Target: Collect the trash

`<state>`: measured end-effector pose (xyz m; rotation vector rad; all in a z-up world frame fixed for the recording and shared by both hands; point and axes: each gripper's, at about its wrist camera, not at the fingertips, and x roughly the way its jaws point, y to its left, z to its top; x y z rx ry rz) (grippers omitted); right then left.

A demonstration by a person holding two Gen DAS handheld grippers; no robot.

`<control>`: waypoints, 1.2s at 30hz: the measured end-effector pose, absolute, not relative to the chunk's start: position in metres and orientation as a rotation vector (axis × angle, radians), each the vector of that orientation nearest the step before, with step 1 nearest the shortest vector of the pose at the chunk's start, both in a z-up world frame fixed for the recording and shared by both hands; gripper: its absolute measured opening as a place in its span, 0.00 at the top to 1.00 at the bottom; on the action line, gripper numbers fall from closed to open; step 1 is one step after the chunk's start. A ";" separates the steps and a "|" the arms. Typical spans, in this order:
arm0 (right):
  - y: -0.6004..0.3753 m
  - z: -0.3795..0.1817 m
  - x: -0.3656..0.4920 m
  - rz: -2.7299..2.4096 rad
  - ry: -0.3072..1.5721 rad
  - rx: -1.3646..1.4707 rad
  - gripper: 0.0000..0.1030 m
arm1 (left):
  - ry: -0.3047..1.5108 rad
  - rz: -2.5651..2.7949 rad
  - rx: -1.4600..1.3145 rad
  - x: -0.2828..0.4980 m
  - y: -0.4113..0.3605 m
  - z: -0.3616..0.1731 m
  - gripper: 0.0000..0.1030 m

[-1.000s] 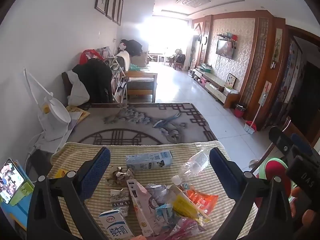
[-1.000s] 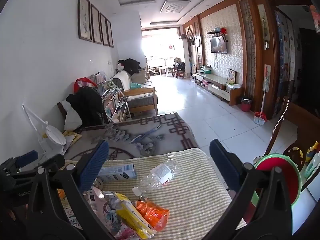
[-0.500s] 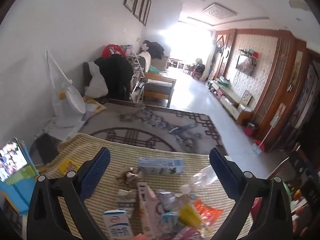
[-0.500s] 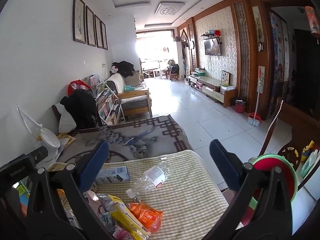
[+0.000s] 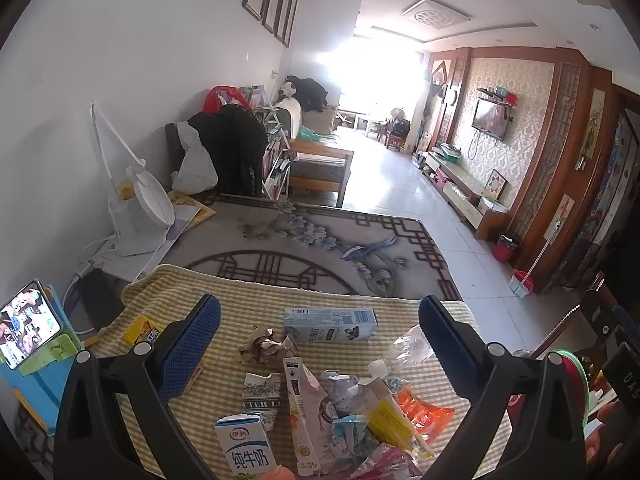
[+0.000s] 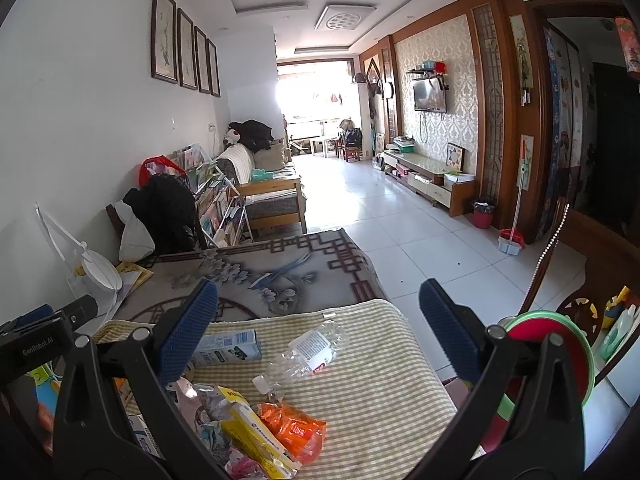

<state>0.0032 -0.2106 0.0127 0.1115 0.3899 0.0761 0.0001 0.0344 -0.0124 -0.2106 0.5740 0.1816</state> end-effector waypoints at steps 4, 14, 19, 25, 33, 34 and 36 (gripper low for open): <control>-0.211 0.013 0.003 0.076 0.390 0.113 0.03 | 0.572 0.174 -0.207 -0.003 0.031 -0.010 0.08; -0.214 0.012 0.000 0.071 0.390 0.118 0.03 | 0.575 0.167 -0.205 -0.003 0.028 -0.009 0.08; -0.216 0.012 -0.001 0.071 0.390 0.118 0.03 | 0.577 0.167 -0.201 -0.003 0.029 -0.009 0.08; -0.216 0.012 -0.001 0.070 0.391 0.118 0.03 | 0.576 0.166 -0.202 -0.004 0.028 -0.009 0.08; -0.216 0.013 -0.001 0.070 0.391 0.115 0.03 | 0.577 0.168 -0.200 -0.004 0.028 -0.008 0.08; -0.217 0.013 -0.001 0.071 0.393 0.116 0.03 | 0.577 0.168 -0.200 -0.004 0.028 -0.008 0.08; -0.217 0.013 -0.001 0.071 0.395 0.117 0.03 | 0.577 0.168 -0.200 -0.004 0.028 -0.008 0.08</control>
